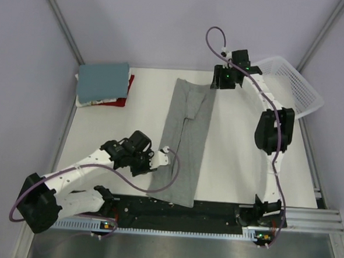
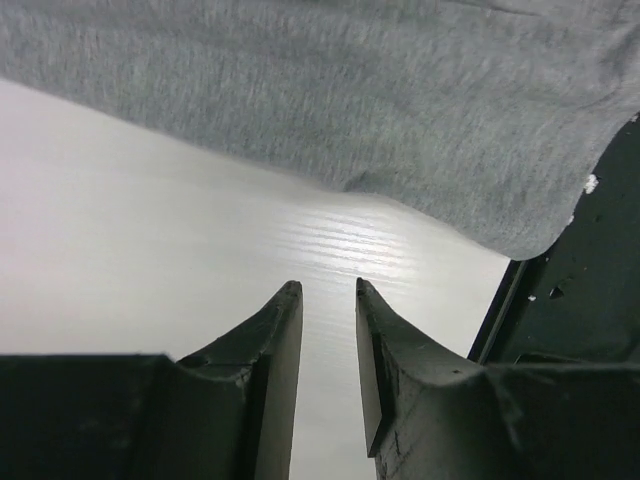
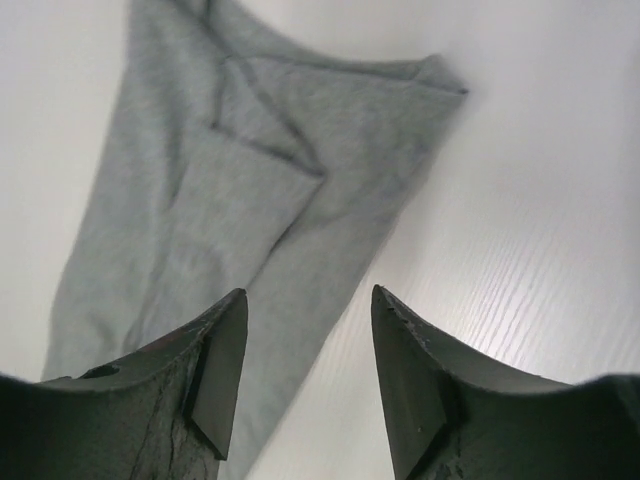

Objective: Fold and stack the t-shirts
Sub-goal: Rotate the tshirt 90 degrees, then grab the bottom of the folded rectangular tshirt with both arms

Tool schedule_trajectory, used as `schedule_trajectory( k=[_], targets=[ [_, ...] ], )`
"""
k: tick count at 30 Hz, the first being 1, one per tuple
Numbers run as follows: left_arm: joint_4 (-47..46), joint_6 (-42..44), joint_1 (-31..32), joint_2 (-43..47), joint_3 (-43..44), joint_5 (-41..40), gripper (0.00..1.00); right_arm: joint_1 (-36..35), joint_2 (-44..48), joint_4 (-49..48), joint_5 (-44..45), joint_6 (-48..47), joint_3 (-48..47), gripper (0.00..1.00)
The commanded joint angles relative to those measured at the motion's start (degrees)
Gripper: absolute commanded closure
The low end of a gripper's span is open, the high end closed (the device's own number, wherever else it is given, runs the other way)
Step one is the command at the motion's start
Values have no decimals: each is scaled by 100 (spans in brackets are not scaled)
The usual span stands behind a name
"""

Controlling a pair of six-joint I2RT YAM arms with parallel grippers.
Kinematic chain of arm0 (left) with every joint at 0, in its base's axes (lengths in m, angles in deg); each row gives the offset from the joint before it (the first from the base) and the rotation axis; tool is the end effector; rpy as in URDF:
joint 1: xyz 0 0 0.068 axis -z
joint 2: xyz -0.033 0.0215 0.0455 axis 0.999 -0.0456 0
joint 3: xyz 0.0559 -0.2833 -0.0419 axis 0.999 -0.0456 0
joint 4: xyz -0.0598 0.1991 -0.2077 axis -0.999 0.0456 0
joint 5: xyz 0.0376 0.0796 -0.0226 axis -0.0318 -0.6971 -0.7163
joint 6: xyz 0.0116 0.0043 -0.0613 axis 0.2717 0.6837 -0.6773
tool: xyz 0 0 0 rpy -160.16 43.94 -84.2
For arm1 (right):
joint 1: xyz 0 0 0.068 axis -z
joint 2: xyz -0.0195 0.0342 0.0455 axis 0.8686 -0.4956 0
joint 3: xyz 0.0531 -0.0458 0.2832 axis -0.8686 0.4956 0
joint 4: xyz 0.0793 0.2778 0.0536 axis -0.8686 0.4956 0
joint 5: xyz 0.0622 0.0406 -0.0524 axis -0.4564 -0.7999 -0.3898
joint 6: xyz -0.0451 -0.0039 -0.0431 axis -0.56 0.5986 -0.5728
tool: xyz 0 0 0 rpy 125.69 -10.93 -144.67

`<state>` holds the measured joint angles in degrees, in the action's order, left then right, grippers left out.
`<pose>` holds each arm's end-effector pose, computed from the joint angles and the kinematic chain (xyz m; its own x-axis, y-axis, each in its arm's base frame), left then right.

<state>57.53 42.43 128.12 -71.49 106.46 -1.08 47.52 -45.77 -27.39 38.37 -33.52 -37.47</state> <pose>0.1586 -0.1504 0.1977 -0.1472 0.8867 -0.4383 0.9782 0.1960 0.0680 0.5628 0.1386 0.2438 -0.7691 -0.0311 -0.6384 -0.2563 0.9300 0.2635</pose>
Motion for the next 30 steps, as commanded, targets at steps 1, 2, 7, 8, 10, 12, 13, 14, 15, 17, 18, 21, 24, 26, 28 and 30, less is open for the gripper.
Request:
schedule_trajectory(
  k=[1, 2, 7, 8, 10, 12, 13, 14, 15, 17, 18, 21, 24, 26, 28, 30],
  targets=[
    [-5, 289, 5, 472, -116, 553, 66, -461, 2219, -546, -1317, -1155, 1483, 45],
    [-5, 456, 22, 525, -134, 746, 65, -585, 2805, -713, -1642, -1437, 1994, 43],
    [-23, 1580, 242, 499, -345, 1546, 60, -1261, 4899, -1505, -2460, -3167, 4780, 39],
    [30, 1835, 329, 508, -371, 1757, 60, -1367, 5355, -1601, -2715, -3589, 5325, 39],
    [118, 2187, 531, 491, -415, 2057, 58, -1421, 6191, -1943, -3268, -4346, 6310, 35],
    [127, 2373, 760, 464, -459, 2146, 57, -1525, 6903, -2025, -3664, -5057, 7163, 28],
    [84, 2452, 874, 464, -503, 2102, 57, -1683, 7194, -1685, -3788, -5705, 7480, 28],
    [22, 2505, 980, 464, -573, 1997, 57, -1911, 7458, -1438, -3720, -6077, 7770, 28],
    [-22, 2540, 1085, 464, -652, 1883, 56, -2139, 7652, -1322, -3458, -6116, 7930, 27],
    [-101, 2628, 1244, 456, -758, 1742, 56, -2666, 7794, -963, -3053, -6290, 8150, 27],
    [-110, 2689, 1314, 447, -802, 1689, 56, -3025, 7795, -735, -2790, -6440, 8238, 28],
    [-154, 2892, 1429, 429, -934, 1505, 56, -4316, 7637, -495, -1920, -6635, 8511, 28],
    [-373, 2875, 1499, 368, -1039, 1285, 56, -5092, 7487, -521, -1558, -6608, 8643, 29],
    [-479, 2840, 1543, 333, -1066, 1223, 56, -5479, 7426, -556, -1112, -6678, 8748, 30],
    [-541, 2813, 1578, 289, -1066, 1197, 56, -5665, 7364, -696, -942, -6810, 8845, 31],
    [-550, 2848, 1613, 219, -1083, 1153, 56, -5814, 7277, -950, -1020, -6898, 9012, 33]
  ],
)
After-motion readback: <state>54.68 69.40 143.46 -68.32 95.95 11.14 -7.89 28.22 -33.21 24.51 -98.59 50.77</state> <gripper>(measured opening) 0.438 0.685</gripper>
